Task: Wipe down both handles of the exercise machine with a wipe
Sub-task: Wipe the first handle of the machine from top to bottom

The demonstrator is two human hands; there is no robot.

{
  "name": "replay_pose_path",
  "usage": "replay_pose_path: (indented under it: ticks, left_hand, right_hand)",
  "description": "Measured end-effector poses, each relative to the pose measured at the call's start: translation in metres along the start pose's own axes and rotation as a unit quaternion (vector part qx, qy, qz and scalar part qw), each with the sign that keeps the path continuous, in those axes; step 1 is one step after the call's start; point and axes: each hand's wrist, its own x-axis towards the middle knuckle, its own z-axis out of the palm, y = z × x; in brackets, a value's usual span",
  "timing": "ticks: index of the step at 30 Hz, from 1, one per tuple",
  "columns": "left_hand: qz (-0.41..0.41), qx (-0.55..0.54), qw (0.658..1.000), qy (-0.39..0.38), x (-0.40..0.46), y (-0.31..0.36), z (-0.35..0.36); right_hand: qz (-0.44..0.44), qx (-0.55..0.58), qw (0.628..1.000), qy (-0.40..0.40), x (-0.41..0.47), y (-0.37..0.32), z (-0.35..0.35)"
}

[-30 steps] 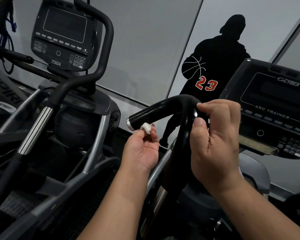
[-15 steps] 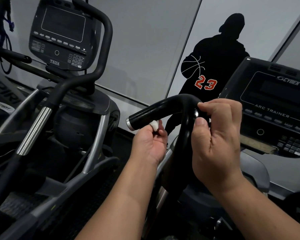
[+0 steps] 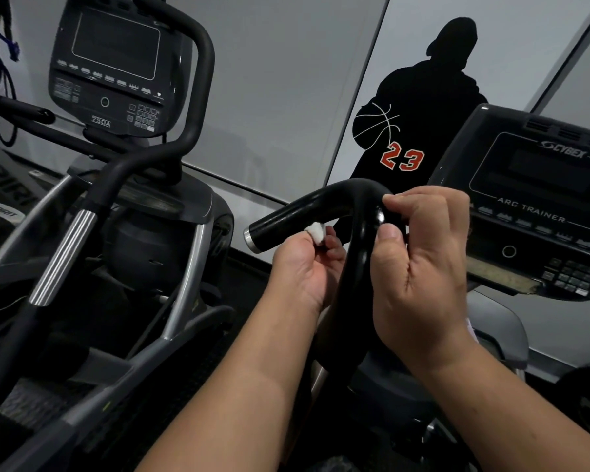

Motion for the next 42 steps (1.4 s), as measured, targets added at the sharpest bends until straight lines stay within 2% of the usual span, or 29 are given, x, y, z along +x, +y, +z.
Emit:
replay_pose_path:
  ticks: [5, 8, 11, 15, 16, 21, 24, 30, 35, 42]
  left_hand:
    - [-0.022, 0.026, 0.997, -0.071, 0.015, -0.004, -0.014]
    - [0.002, 0.059, 0.997, -0.042, 0.030, -0.008, -0.013]
    - [-0.047, 0.079, 0.993, -0.074, 0.029, -0.013, -0.016]
    - [-0.031, 0.140, 0.985, -0.098, 0.036, -0.011, -0.012]
    - [-0.021, 0.150, 0.985, -0.083, 0.034, -0.010, -0.010]
    - [-0.081, 0.169, 0.968, -0.168, 0.033, -0.014, -0.007]
    - [-0.083, 0.177, 0.966, -0.171, 0.025, -0.012, 0.004]
    - [-0.133, 0.190, 0.942, -0.243, -0.004, -0.012, 0.009]
    - [-0.144, 0.206, 0.934, -0.255, -0.015, -0.007, 0.013]
    - [-0.080, 0.295, 0.921, -0.240, -0.030, 0.002, 0.016]
  right_hand:
    - [-0.004, -0.009, 1.000, 0.003, -0.001, 0.000, -0.001]
    - [0.000, -0.010, 1.000, -0.002, -0.001, 0.000, -0.001]
    - [0.006, -0.007, 1.000, 0.003, -0.002, -0.001, -0.001]
    - [-0.003, -0.008, 1.000, 0.008, -0.002, 0.000, 0.000]
    - [-0.003, -0.007, 1.000, 0.009, -0.002, 0.000, 0.000]
    - [-0.007, -0.001, 1.000, 0.017, -0.002, 0.001, 0.001]
    - [-0.007, -0.003, 1.000, 0.016, -0.002, 0.002, 0.001]
    - [-0.003, 0.001, 1.000, 0.014, -0.001, 0.001, 0.001]
    - [-0.002, -0.002, 1.000, 0.011, -0.002, 0.001, -0.001]
    - [0.001, -0.003, 1.000, 0.003, -0.001, 0.000, -0.002]
